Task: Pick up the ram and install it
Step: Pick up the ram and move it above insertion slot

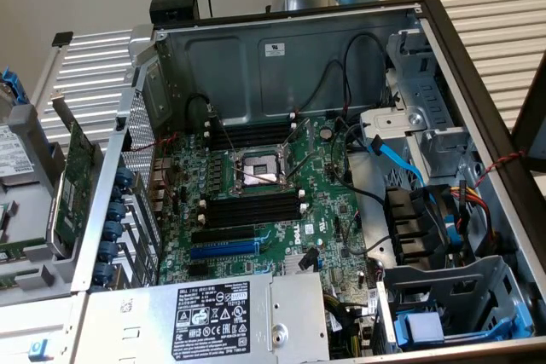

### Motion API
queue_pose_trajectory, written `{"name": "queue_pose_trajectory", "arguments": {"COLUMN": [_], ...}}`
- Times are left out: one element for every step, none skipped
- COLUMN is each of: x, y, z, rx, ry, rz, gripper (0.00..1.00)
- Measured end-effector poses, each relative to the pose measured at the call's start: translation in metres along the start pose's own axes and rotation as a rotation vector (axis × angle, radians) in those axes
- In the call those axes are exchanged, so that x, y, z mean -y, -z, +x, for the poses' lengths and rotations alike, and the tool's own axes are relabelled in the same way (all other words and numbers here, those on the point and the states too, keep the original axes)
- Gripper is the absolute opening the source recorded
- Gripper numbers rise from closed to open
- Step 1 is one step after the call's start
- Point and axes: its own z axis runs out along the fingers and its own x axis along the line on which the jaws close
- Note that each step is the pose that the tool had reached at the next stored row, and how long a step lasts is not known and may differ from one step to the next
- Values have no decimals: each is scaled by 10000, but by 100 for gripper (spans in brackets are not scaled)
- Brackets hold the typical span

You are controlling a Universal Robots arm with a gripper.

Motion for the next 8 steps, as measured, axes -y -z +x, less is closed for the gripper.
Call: {"name": "queue_pose_trajectory", "arguments": {"x": [0,0,0,0,0,0,0,1], "y": [-1,-1,-2,-2,-3,-3,-4,-4], "z": [0,0,0,0,0,0,0,0], "rx": [-9,-18,-26,-35,-43,-51,-60,-69], "ry": [180,359,538,719,903,1084,1263,1443], "rz": [1,3,4,6,7,8,9,11], "gripper": [11,11,11,11,11,11,11,11]}}
